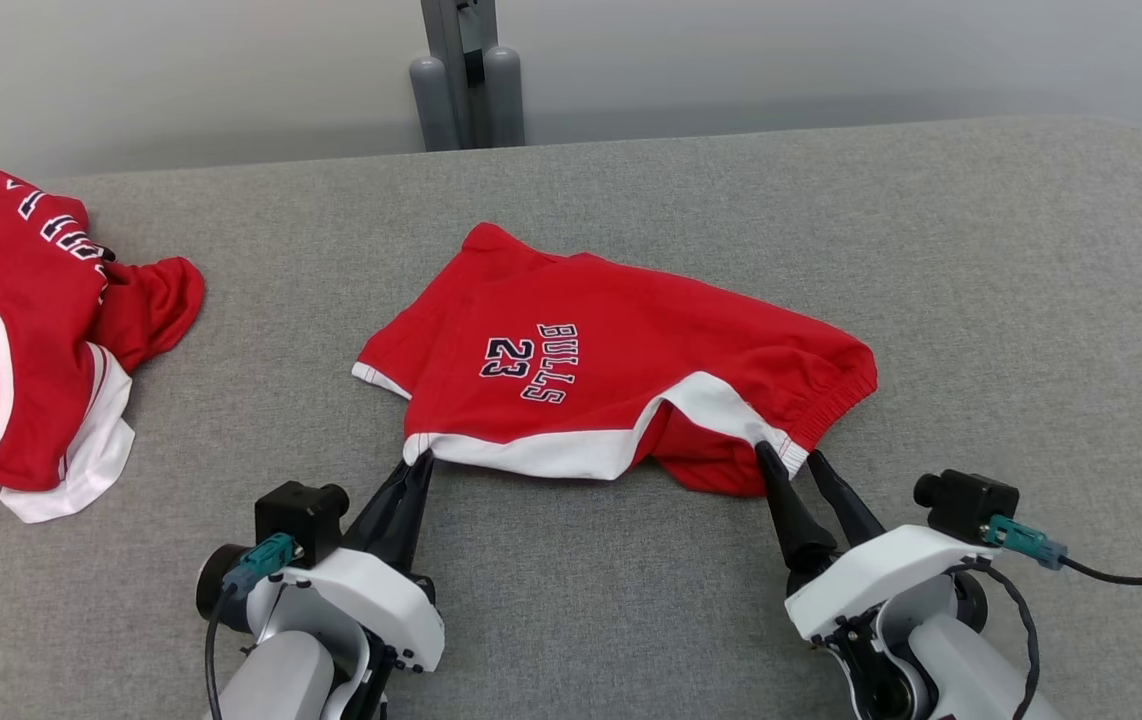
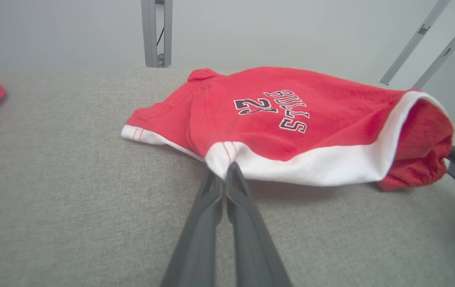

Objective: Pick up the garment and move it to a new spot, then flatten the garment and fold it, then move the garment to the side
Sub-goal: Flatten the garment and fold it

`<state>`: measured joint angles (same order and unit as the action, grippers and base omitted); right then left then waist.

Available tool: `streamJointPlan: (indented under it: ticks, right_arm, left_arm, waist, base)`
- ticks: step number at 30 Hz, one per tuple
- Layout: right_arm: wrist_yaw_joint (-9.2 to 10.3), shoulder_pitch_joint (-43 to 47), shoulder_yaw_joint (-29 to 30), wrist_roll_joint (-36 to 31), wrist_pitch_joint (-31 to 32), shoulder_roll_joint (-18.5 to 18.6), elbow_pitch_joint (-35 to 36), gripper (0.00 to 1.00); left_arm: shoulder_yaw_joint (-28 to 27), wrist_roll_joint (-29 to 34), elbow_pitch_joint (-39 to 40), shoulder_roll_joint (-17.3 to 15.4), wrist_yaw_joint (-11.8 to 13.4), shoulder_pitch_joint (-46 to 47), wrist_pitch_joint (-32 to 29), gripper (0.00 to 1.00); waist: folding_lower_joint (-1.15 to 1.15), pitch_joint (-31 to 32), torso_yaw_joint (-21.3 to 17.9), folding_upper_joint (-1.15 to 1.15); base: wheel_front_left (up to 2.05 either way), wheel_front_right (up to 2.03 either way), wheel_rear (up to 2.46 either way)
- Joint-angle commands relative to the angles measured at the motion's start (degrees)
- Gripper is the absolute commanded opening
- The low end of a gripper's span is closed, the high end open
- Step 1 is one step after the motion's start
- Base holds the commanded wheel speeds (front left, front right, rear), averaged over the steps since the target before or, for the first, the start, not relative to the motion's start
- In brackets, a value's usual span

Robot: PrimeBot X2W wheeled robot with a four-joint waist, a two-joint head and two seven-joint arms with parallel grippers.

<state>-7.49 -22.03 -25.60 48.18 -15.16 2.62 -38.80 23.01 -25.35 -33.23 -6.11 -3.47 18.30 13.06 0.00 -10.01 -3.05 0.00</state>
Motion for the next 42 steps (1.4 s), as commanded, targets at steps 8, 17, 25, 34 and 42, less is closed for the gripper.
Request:
streamJointPlan:
  ticks: [8,17,25,34,42]
  right_arm:
    - [-0.01,-3.7,-6.5,4.9,0.0,0.6,-2.6,0.81]
    - [-0.01,-4.9,-7.4,4.5,0.0,0.5,-3.1,0.24]
    - [-0.01,-3.1,-4.4,-0.5,0.0,0.5,-1.5,0.2]
    - [-0.01,-1.5,1.2,-8.1,0.0,0.5,2.1,0.0]
    - [-0.01,0.1,4.7,-13.1,4.7,3.2,13.1,0.0]
  left_arm:
    - [0.0,-0.7,0.7,-0.8,0.5,0.0,0.0,0.0]
    - [0.1,-1.2,0.9,-1.1,1.0,-0.3,0.1,0.0]
    - [-0.5,-2.1,1.2,-1.6,1.4,-0.9,0.3,0.0]
    - [-1.6,-3.0,2.8,-2.1,1.9,-1.5,1.1,0.0]
    - [-4.6,-3.0,11.9,-3.1,1.9,-2.6,2.1,0.0]
  waist:
    - [0.0,-0.2,0.2,0.0]
    - [0.0,0.1,0.1,0.0]
    - [0.0,0.8,-0.7,0.0]
    - [0.0,2.4,-1.2,0.0]
    - [0.0,4.9,-1.8,0.0]
  base:
    - [0.0,0.0,0.0]
    - [0.0,0.0,0.0]
    - [0.0,0.0,0.0]
    - [0.0,0.0,0.0]
    - [0.0,0.0,0.0]
